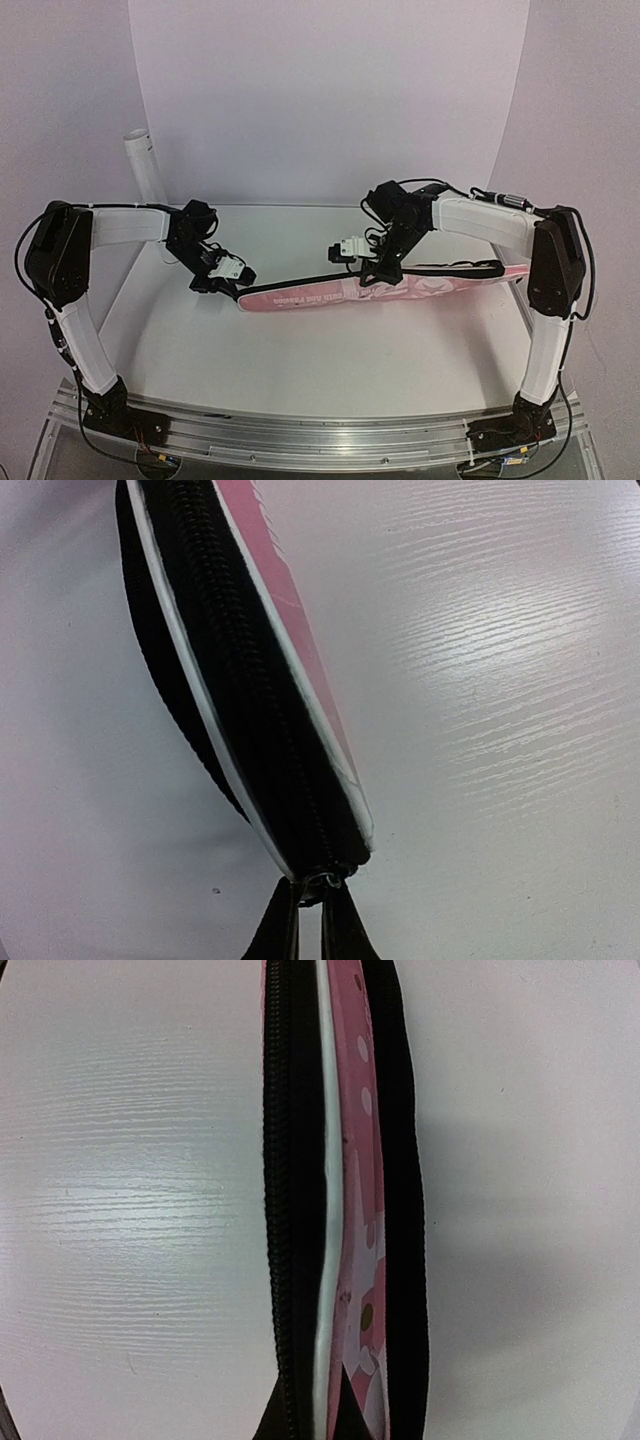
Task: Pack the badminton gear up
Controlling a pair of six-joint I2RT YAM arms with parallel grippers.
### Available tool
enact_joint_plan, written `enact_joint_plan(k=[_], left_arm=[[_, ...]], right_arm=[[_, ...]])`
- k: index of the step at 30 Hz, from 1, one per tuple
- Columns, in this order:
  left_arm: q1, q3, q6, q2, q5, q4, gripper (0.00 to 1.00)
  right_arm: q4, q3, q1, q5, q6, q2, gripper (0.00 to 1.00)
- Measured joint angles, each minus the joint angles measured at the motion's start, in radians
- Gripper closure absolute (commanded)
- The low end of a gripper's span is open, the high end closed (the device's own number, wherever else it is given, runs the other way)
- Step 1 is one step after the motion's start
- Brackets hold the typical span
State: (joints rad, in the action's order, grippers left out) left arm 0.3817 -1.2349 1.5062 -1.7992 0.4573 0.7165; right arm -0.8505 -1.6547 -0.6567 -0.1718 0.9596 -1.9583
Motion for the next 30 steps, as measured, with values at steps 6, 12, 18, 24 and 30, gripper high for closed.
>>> enact_joint_plan(k=[6,12,18,24,30], left_arm=[[-0.005,0.046,-0.028,0.031,0.001,-0.019,1.0],[-0.018,0.039,-0.057,0.033,0.011,0.004,1.0],[-0.036,0.012,-0.067,0.086,0.02,0.095,1.0],[-0.047,0.066,-0.107,0.157,-0.01,0.095,1.0],[-0.047,0.105,-0.17,0.112,-0.007,0.069,0.96]], right_arm=[[0.001,0.0,-0.003,0.002,0.0,0.0,1.0],[0.002,0.0,-0.003,0.007,-0.002,0.0,1.0],[0.004,0.0,-0.005,0.021,-0.007,0.0,1.0],[-0.001,-0.002,0.0,0.029,-0.015,0.0,1.0],[-0.006,-0.006,0.001,0.032,-0.018,0.0,1.0]])
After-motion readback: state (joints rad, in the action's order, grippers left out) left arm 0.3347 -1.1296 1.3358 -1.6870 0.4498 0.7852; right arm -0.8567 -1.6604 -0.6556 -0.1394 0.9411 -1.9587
